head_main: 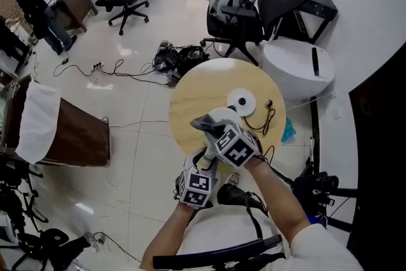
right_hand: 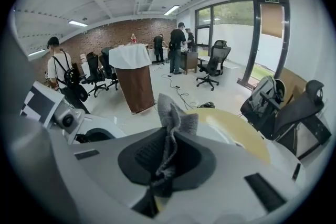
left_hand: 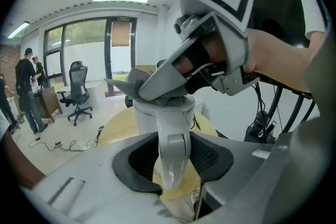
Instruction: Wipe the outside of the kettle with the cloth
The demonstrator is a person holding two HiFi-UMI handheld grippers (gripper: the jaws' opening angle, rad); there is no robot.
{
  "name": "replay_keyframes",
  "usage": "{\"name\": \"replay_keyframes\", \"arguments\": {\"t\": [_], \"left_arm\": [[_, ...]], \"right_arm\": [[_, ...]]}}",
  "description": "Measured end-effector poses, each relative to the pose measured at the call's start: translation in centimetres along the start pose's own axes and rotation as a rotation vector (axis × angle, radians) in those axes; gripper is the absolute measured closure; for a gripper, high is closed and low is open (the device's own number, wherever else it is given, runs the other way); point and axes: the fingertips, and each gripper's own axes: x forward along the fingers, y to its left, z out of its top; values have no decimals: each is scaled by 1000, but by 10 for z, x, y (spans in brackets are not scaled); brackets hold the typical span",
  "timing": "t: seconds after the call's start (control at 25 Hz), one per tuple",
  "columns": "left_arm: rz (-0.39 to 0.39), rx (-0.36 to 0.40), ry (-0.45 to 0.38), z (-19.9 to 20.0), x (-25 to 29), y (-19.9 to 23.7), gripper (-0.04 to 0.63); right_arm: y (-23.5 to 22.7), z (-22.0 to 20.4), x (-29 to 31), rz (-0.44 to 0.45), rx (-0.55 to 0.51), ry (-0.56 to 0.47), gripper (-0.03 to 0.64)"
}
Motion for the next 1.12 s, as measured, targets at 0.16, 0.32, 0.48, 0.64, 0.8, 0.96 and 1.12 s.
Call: {"name": "replay_keyframes", "arguments": {"t": [0.16,0.32,0.48,0.64,0.8,0.96,1.12], "left_arm": [[8,-10,11,-1,-1,1,428],[4,-20,23,-2,-2,3,430],[-5,-24,30,-2,-3,6,430],[-21,-17,34,-1,-3,9,430],[-34,-6,41,-1,-1,10,430],[-46,12,41,-1,0,11,430],[-52,14,50,-2,0,10,430]], "right_arm": [[-36,3,3,-49,34,1,586],[-72,-11,-7,-118,83,2,586],[-83,-31,-27,-168,148,-4,586],[-68,-47,-44,-187,192,-16,586],[-38,-55,-50,-179,205,-23,586],[-2,-43,-39,-143,189,-40,586],[4,-25,-24,-138,202,-100,586]]}}
